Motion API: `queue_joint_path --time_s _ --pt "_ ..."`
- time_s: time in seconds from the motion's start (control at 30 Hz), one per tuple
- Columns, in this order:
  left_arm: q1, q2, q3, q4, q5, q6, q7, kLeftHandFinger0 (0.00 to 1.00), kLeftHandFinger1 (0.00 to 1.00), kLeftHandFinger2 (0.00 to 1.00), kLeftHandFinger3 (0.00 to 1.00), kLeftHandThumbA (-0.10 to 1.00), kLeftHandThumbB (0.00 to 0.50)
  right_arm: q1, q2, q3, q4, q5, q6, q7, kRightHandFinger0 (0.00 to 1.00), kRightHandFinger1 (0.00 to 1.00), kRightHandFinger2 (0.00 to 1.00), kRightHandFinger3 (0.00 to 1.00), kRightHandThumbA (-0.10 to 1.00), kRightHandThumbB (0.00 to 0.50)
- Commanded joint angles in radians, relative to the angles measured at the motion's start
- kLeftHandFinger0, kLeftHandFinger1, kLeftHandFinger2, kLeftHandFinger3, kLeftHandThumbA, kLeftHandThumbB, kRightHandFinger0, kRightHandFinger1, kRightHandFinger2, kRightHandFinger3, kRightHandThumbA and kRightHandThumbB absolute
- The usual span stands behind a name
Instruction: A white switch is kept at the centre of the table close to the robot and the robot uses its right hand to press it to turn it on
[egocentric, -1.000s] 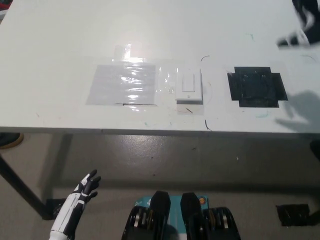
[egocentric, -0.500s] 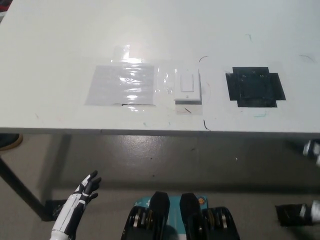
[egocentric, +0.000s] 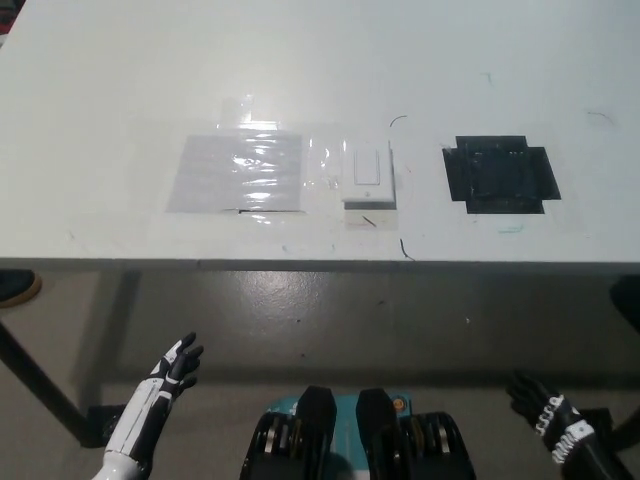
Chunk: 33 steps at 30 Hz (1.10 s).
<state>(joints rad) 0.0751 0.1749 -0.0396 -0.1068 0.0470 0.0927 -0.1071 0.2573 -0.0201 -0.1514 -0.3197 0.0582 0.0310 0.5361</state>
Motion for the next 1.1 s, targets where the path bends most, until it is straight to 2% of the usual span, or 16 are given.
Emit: queue_joint_path --time_s 0.0,0.07,0.2,0.33,0.4,0.5,0.6,0.73,0.93,1.07 --pt "-0.021 0.037 0.013 -0.040 -0.013 -0.056 -0.023 1.00 1.00 1.00 1.00 1.00 0.014 -0.070 0.058 -0.045 0.253 0.025 -0.314 -0.155 1.00 1.00 1.00 1.00 1.00 0.321" --pt "-0.021 0.036 0.015 -0.039 -0.017 -0.052 -0.024 1.00 1.00 1.00 1.00 1.00 0.006 -0.081 0.052 -0.052 0.294 0.040 -0.317 -0.152 1.00 1.00 1.00 1.00 1.00 0.294" --pt "-0.028 0.037 0.017 -0.035 -0.024 -0.057 -0.026 1.00 1.00 1.00 1.00 1.00 0.027 -0.103 0.043 -0.062 0.316 0.048 -0.311 -0.163 1.00 1.00 1.00 1.00 1.00 0.310" --pt "-0.010 0.033 0.015 -0.046 -0.026 -0.051 -0.023 1.00 1.00 1.00 1.00 1.00 0.033 -0.118 0.037 -0.056 0.320 0.038 -0.303 -0.178 1.00 1.00 1.00 1.00 1.00 0.304" --pt "-0.010 0.028 0.020 -0.043 -0.033 -0.041 -0.019 1.00 1.00 1.00 1.00 1.00 0.036 -0.144 0.042 -0.045 0.326 0.030 -0.301 -0.196 1.00 1.00 1.00 1.00 1.00 0.323" --pt "0.009 0.029 0.015 -0.046 -0.027 -0.050 -0.018 1.00 1.00 1.00 1.00 1.00 0.023 -0.146 0.040 -0.029 0.340 0.012 -0.310 -0.214 1.00 1.00 1.00 1.00 1.00 0.319" --pt "0.012 0.034 0.011 -0.047 -0.017 -0.053 -0.017 1.00 1.00 1.00 1.00 1.00 0.026 -0.131 0.034 -0.017 0.339 0.014 -0.313 -0.219 1.00 1.00 1.00 1.00 1.00 0.289" --pt "0.005 0.044 0.006 -0.049 -0.011 -0.061 -0.022 1.00 1.00 1.00 1.00 1.00 0.003 -0.124 0.018 -0.003 0.343 0.015 -0.323 -0.227 1.00 1.00 1.00 1.00 1.00 0.304" --pt "0.018 0.041 0.005 -0.047 -0.006 -0.059 -0.012 1.00 1.00 1.00 1.00 1.00 0.024 -0.110 -0.003 0.029 0.341 0.011 -0.332 -0.233 1.00 1.00 1.00 1.00 1.00 0.286" --pt "0.016 0.040 0.007 -0.044 -0.015 -0.058 -0.015 1.00 1.00 1.00 1.00 1.00 0.009 -0.112 -0.016 0.044 0.350 0.003 -0.340 -0.235 1.00 1.00 1.00 1.00 1.00 0.279"
